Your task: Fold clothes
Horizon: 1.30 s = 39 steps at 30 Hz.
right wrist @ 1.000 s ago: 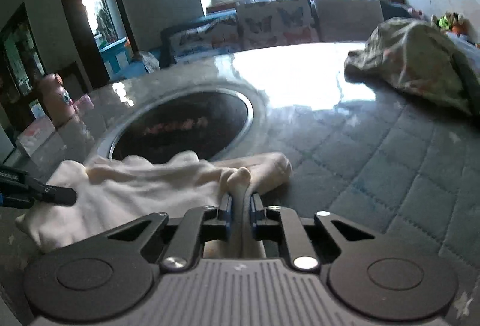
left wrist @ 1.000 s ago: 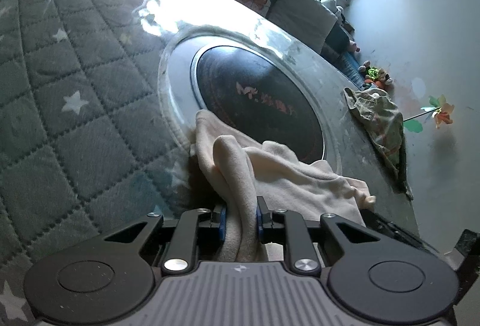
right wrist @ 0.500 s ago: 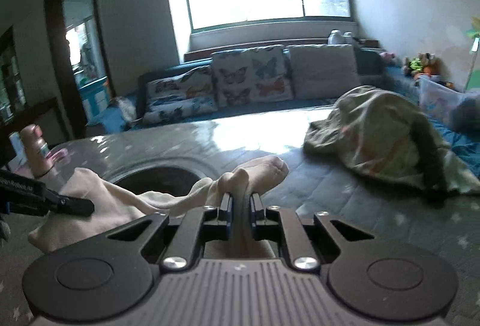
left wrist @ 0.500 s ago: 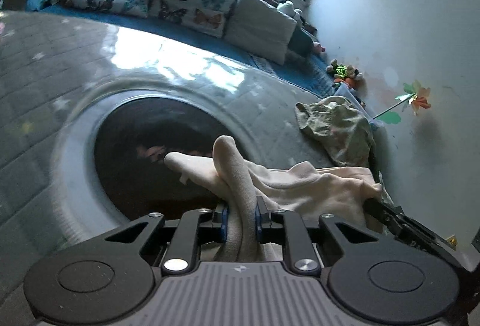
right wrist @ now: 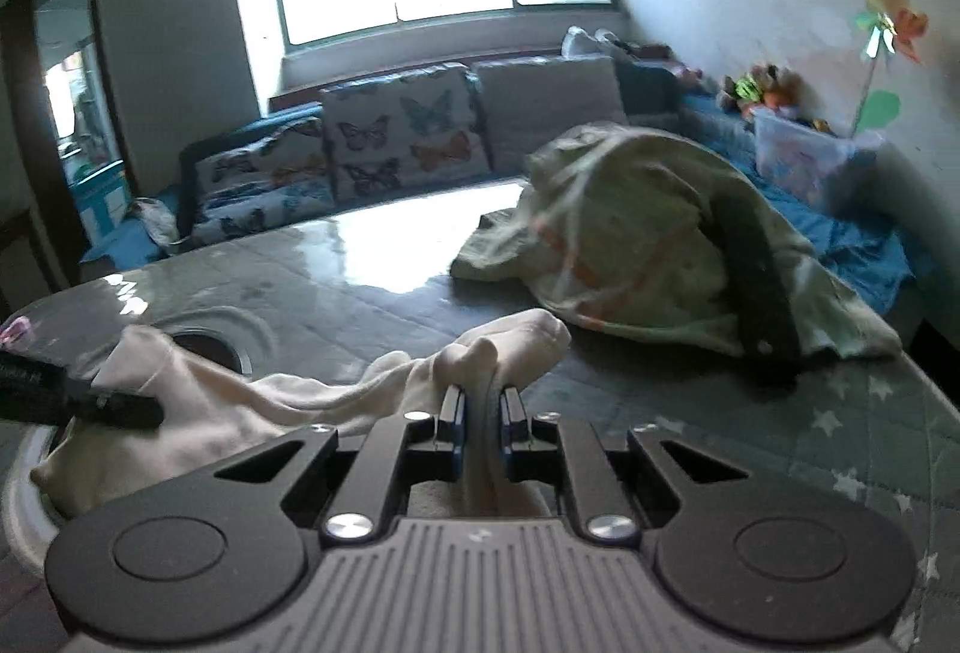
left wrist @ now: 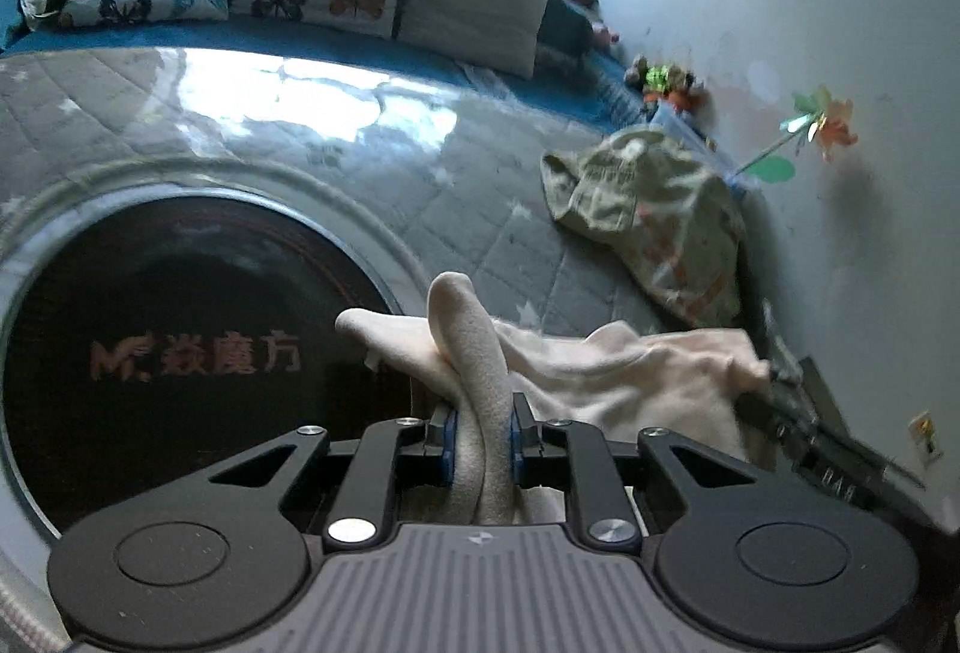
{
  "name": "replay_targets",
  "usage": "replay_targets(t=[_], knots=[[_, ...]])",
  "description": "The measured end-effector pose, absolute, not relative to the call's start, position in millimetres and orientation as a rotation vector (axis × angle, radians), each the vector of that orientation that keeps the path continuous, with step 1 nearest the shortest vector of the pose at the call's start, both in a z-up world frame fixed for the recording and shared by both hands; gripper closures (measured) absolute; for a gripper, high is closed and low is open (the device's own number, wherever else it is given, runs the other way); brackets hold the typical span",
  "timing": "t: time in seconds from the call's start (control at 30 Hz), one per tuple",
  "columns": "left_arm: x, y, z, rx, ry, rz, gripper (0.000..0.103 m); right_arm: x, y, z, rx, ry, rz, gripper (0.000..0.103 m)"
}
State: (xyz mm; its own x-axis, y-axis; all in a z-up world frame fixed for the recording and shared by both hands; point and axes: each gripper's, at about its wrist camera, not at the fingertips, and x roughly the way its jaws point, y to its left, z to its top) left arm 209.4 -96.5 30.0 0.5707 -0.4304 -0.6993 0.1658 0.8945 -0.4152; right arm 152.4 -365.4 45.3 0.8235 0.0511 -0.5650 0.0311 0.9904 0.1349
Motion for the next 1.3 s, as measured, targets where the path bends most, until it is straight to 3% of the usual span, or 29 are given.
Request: replay_targets(t=[0.1, 0.3, 0.5, 0.73, 1.03, 1.2, 1.27, 1.3], knots=[[216, -97, 21, -0.297, 0.926, -0.340, 0.082, 164, -375, 31, 0.137, 0.651, -0.014, 0.093], [215, -86, 26, -0.238, 0.895, -0.292, 0.066, 171, -385, 21, 0.156, 0.682, -0.029, 0.090], [213, -100, 49, -0.162, 0.788, -0.325, 0.068, 172, -375, 35, 0.141, 0.637, 0.012, 0.085], [229, -139, 30, -0.139, 0.856, -0.431, 0.072, 179, -355, 40, 0.070, 0.604, 0.042, 0.084], [246, -153, 8, -0.133, 0.909, -0.429, 0.072, 204, -349, 13, 0.114, 0.700, 0.111, 0.084], [247, -154, 9, -0.121, 0.909, -0.429, 0.070, 207, -343, 8, 0.097, 0.706, 0.118, 0.078], [246, -154, 10, -0.119, 0.908, -0.426, 0.070, 205, -341, 12, 0.096, 0.699, 0.125, 0.069], [245, -154, 11, -0.117, 0.907, -0.425, 0.070, 203, -339, 14, 0.094, 0.696, 0.130, 0.069]])
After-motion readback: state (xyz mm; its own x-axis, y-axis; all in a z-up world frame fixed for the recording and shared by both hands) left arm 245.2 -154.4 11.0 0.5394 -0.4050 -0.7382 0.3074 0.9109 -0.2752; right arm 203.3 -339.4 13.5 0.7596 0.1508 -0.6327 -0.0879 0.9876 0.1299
